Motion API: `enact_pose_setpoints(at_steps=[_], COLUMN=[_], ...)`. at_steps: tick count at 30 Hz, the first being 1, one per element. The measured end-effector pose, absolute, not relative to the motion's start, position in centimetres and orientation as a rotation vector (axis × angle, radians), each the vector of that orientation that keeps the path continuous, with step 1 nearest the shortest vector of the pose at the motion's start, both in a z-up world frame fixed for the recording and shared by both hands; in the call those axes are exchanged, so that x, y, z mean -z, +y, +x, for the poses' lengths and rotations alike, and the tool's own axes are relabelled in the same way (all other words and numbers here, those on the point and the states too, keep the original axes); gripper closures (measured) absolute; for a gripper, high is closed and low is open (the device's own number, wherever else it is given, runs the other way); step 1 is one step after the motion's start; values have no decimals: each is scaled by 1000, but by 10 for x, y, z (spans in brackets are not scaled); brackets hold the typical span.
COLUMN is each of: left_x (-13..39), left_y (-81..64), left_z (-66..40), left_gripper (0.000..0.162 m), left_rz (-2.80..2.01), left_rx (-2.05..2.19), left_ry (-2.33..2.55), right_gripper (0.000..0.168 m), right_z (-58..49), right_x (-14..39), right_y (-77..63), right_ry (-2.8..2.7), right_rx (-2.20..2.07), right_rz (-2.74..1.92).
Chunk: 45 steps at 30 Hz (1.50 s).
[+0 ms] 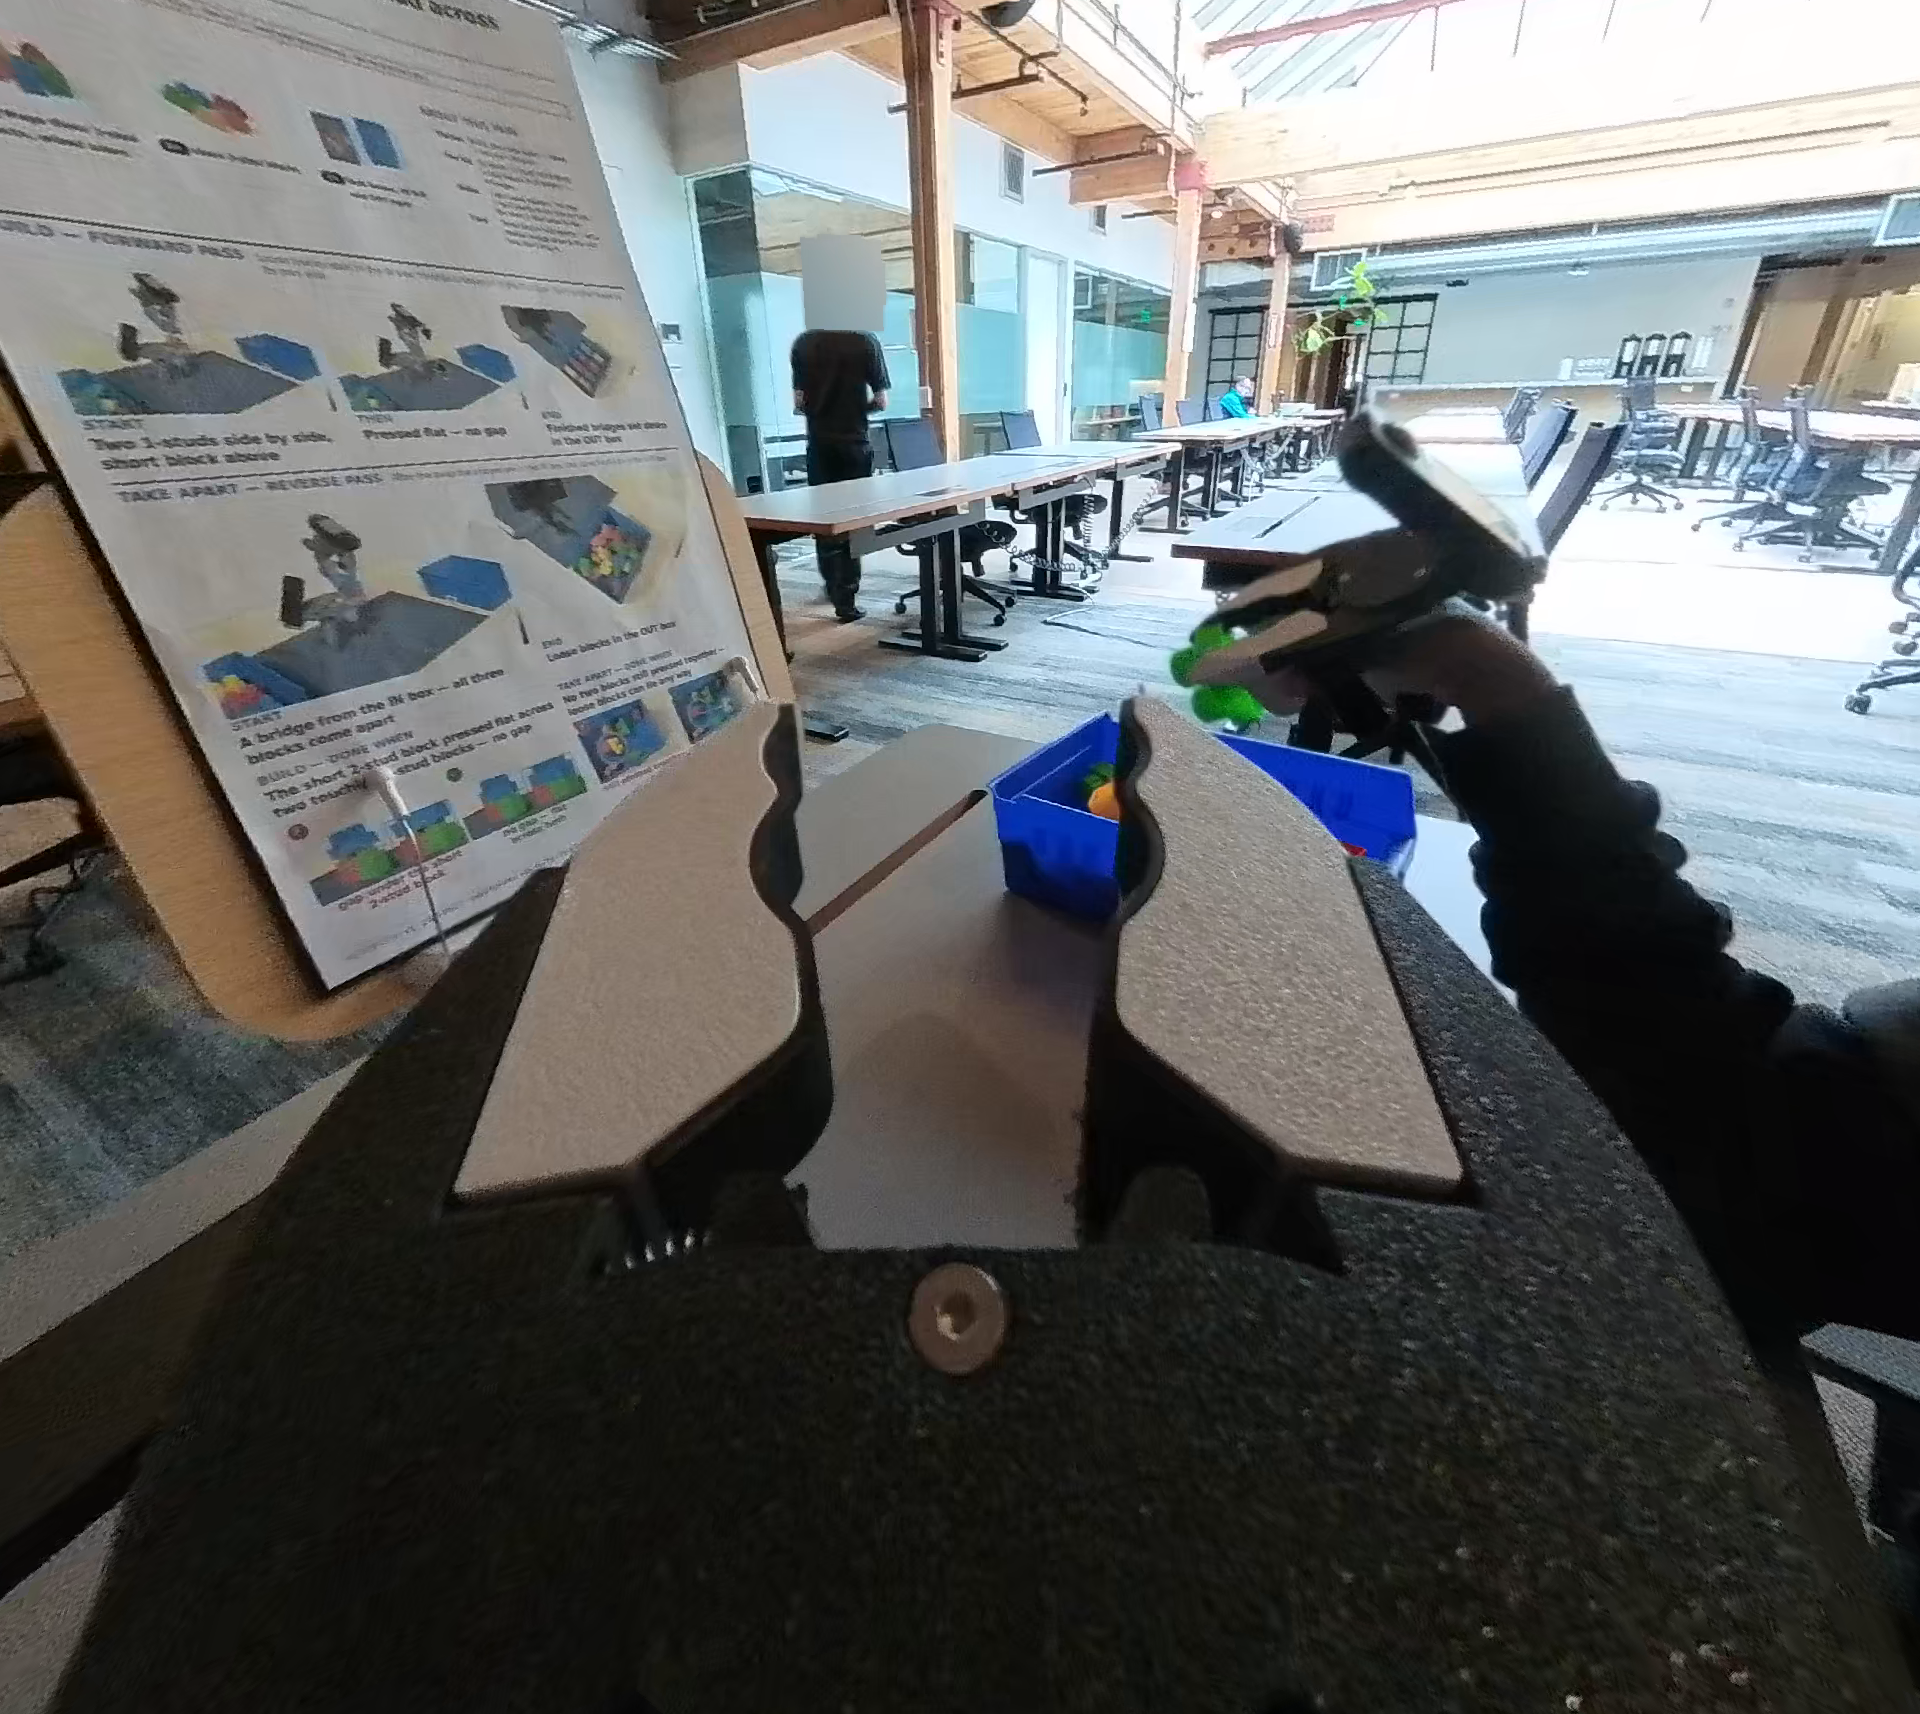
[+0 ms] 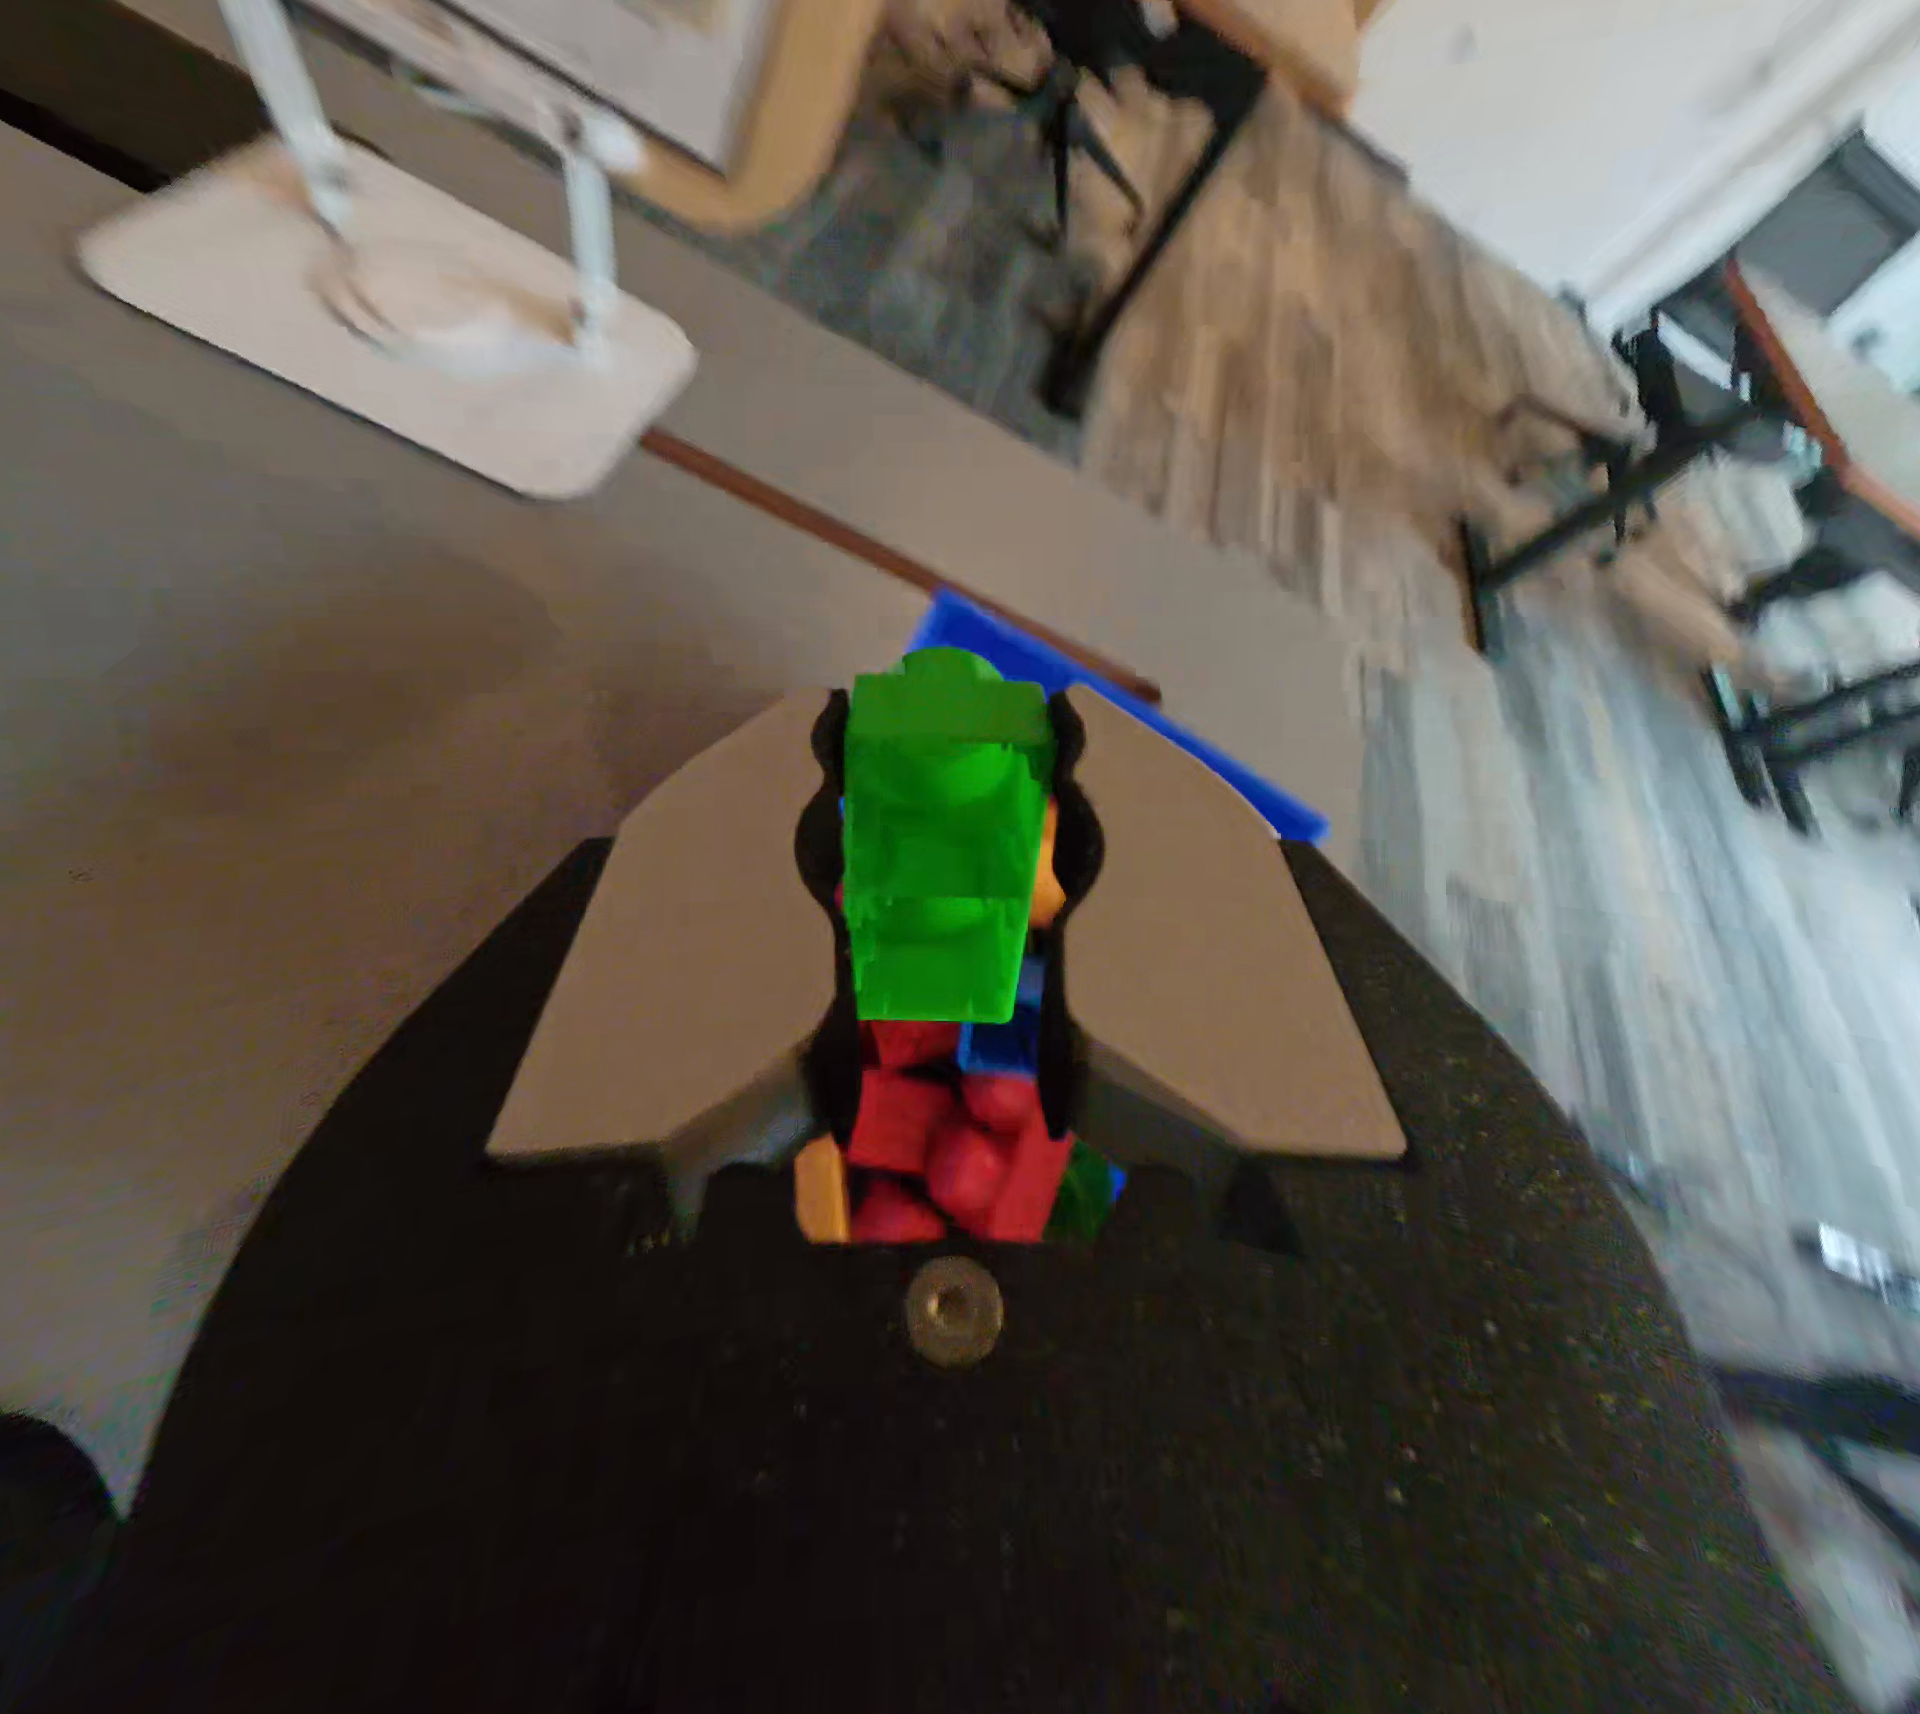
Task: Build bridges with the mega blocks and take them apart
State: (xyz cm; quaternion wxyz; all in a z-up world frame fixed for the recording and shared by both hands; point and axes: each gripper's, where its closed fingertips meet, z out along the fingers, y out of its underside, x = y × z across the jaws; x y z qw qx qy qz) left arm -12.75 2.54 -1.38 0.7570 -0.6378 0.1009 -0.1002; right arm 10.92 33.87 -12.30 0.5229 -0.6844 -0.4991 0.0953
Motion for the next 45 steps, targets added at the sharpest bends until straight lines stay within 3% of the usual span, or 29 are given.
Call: enact_pose_setpoints(at_steps=[11,18,29,39,45], left_x=[18,22,25,12,-1], left_y=[25,27,26,15,-5], left_z=[-131,-132,-147,-153,-162], left_gripper=[107,107,106,91,58], left_rz=[-1413,-1437,-1475,-1433,-1476], left_rx=[195,150,80,33,-49], left_ry=[223,239,192,152,83], right_gripper=[132,131,87,85,68], right_z=[202,226,182,102,101], right_x=[240,270,193,101,63], right_y=[416,420,399,329,311], right_ry=[-1047,-1016,-1032,-1152,-1161], right_rx=[-17,7,-162,-530,-492], right_rz=[-2157,-2298,-1979,-1561,-1489])
